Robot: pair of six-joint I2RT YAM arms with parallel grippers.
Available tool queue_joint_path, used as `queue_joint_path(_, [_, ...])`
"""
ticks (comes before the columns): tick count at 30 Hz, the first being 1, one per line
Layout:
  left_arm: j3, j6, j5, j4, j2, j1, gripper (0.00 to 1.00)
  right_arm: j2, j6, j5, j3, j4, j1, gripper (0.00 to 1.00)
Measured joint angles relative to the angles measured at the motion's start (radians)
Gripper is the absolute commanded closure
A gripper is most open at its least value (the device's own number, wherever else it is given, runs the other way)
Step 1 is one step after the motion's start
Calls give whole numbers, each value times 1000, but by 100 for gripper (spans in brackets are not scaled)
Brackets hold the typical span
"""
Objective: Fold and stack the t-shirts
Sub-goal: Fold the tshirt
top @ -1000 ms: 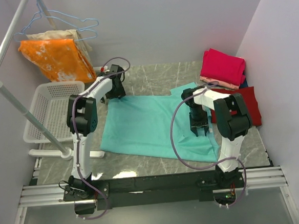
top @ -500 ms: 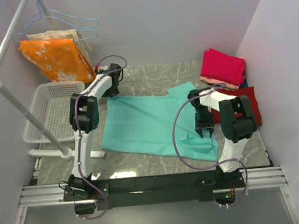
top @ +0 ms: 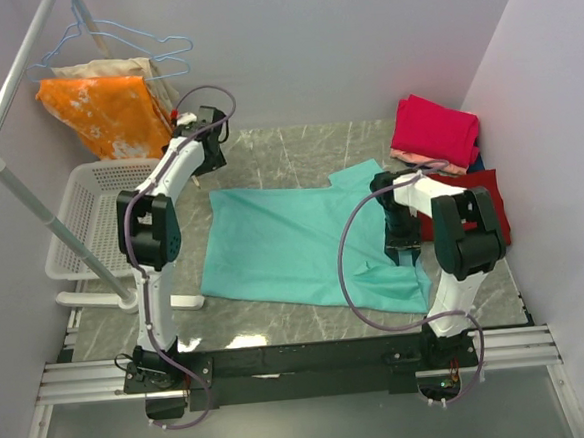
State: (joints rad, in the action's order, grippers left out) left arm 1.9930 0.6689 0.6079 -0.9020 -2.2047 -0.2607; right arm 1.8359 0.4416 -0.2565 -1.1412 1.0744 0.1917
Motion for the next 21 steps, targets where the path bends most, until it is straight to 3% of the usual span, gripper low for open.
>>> queue_joint_path(6, [24, -24, -185, 46, -8, -1, 24, -34, 18, -21, -61, -2, 0, 51])
queue_joint_path(12, [26, -20, -285, 60, -84, 0, 40, -69, 42, -37, -124, 2, 0, 51])
queue_joint_path(21, [23, -18, -343, 53, -160, 2, 47, -87, 56, -49, -228, 9, 0, 52])
